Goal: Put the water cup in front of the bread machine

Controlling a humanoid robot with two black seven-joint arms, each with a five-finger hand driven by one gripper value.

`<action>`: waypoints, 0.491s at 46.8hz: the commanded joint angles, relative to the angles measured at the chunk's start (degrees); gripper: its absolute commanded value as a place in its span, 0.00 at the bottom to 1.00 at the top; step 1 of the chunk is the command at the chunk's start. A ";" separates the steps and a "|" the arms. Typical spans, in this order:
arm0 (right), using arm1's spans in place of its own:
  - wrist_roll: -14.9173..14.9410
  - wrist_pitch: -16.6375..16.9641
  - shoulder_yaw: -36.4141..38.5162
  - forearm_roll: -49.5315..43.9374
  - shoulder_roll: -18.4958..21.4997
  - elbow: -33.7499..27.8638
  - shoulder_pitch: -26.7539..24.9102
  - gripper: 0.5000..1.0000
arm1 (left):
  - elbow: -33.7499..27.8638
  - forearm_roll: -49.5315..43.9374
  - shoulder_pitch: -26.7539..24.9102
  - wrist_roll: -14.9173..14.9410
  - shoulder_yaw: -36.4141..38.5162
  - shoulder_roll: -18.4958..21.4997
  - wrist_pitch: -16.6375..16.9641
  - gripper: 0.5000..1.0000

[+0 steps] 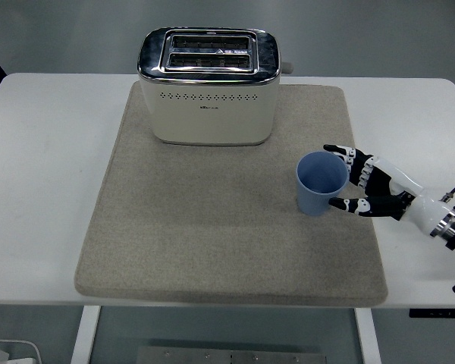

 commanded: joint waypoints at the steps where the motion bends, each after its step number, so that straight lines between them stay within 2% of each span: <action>1: -0.22 0.00 0.00 -0.08 0.43 0.00 0.00 0.85 | 0.00 0.00 -0.02 0.07 0.00 0.00 0.00 1.00; 23: -0.40 0.35 -0.53 0.01 1.40 -0.53 0.00 0.85 | -0.08 0.00 -0.02 -0.02 0.00 0.00 0.00 1.00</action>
